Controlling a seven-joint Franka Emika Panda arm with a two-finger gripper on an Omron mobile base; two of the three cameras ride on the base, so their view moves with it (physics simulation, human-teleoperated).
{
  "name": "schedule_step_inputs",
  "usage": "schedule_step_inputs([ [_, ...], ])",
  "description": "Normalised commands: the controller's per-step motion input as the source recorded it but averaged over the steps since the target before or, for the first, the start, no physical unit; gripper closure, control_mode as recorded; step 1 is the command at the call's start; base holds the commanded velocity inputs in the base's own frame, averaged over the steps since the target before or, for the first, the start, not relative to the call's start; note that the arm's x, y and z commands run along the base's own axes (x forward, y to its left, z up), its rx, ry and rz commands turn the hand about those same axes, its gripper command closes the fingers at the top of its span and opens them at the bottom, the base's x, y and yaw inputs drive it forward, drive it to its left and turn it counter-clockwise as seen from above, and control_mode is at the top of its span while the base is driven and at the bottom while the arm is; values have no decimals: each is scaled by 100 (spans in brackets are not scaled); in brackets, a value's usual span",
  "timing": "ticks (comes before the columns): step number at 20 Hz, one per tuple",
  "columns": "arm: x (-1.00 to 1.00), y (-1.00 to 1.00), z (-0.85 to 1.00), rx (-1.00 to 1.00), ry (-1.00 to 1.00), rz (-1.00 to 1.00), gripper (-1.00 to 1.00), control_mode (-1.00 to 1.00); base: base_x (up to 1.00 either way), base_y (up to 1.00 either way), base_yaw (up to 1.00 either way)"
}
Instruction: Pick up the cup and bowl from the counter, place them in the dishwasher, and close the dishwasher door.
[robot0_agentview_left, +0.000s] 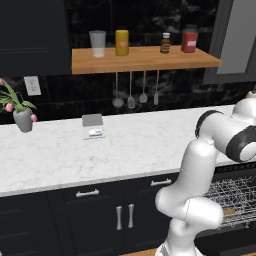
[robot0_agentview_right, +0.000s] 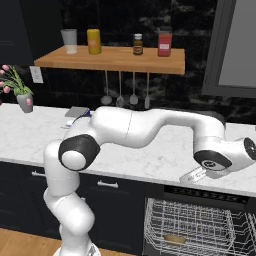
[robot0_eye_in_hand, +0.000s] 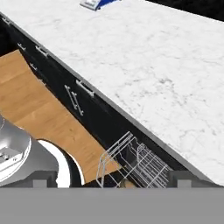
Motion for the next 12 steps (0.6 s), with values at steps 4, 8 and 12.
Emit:
schedule_step_inputs([
  [4,91,0,75,-22,49,-34,-100,-100,0,0,0],
  [8,87,10,26,-28,61,-24,-100,-100,0,0,0],
  [12,44,0,0,-2,16,-4,-100,-100,0,0,0],
])
